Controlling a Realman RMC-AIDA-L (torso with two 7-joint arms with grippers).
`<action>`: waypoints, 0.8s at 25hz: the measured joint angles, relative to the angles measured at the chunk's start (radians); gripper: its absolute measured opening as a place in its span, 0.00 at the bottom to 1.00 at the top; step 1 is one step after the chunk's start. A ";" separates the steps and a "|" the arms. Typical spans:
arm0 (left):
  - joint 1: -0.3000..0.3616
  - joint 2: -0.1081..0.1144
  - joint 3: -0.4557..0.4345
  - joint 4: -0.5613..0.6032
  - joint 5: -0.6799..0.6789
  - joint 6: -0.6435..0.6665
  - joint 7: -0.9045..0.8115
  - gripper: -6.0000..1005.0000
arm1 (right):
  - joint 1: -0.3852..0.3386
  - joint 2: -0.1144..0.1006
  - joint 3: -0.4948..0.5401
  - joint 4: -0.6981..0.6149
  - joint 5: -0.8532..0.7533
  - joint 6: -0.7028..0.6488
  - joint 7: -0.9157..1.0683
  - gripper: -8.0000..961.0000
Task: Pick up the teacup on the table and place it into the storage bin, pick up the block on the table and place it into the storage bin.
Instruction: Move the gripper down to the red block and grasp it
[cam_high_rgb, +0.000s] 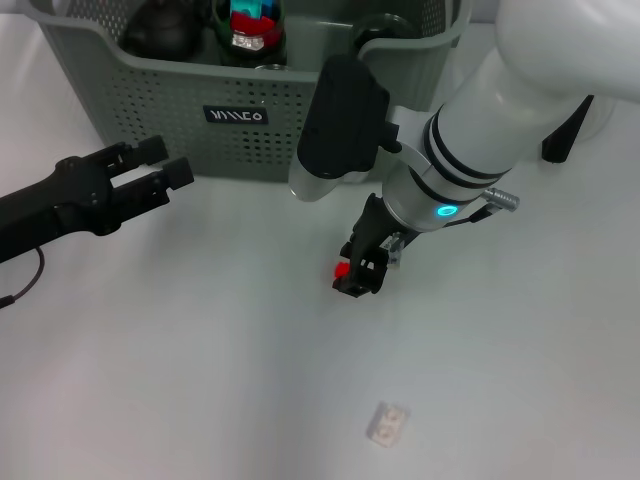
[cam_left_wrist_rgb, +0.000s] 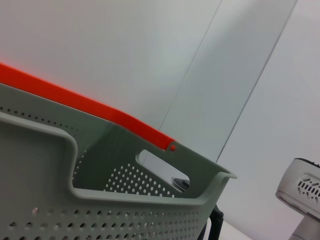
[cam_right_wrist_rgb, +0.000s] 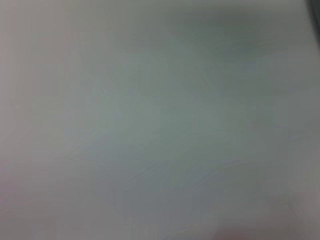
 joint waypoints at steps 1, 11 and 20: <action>0.000 0.000 0.000 0.000 0.000 0.000 0.001 0.64 | 0.000 0.000 0.000 0.003 0.000 0.002 -0.001 0.38; 0.002 0.000 0.002 0.000 0.001 -0.010 0.002 0.64 | 0.000 0.001 -0.019 0.007 0.000 0.024 -0.009 0.35; 0.001 0.000 0.002 0.000 0.001 -0.011 0.002 0.64 | -0.001 0.002 -0.054 -0.005 0.000 0.028 -0.011 0.33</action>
